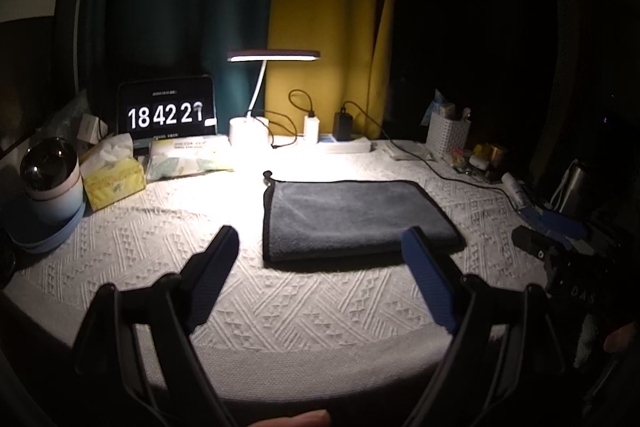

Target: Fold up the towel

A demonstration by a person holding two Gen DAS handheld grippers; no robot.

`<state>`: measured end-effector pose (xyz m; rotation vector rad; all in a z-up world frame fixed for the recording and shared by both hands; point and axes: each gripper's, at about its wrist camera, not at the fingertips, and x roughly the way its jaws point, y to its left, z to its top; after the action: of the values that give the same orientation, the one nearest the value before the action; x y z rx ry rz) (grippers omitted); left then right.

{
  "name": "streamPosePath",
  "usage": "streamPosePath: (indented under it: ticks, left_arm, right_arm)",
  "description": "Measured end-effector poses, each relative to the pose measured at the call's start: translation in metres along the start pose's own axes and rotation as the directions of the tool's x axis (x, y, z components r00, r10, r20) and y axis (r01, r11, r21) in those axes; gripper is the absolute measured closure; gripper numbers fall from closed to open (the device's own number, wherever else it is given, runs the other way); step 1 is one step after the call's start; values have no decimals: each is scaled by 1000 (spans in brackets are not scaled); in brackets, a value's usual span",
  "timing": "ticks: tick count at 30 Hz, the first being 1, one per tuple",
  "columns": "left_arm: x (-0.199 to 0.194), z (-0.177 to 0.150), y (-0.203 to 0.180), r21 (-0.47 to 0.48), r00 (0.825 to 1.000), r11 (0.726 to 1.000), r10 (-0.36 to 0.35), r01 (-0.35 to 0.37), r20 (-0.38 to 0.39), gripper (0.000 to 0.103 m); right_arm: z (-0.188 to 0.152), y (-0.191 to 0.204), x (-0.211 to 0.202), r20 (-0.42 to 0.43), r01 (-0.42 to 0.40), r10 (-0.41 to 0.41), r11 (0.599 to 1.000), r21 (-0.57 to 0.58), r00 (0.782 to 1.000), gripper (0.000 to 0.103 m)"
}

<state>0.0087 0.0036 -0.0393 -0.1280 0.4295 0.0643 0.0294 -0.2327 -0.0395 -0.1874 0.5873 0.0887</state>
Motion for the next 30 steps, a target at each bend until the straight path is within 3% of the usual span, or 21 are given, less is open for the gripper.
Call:
streamPosePath:
  ticks: [19, 30]
  left_arm:
    - [-36, 11, -1, -8, 997, 1000, 2, -1, 74, 18]
    - [-32, 10, 5, -33, 997, 999, 14, -12, 75, 18]
  right_arm:
    - [14, 4, -47, 104, 6, -3, 1000, -31, 995, 39]
    - [11, 5, -39, 85, 0, 2, 1000, -28, 996, 39]
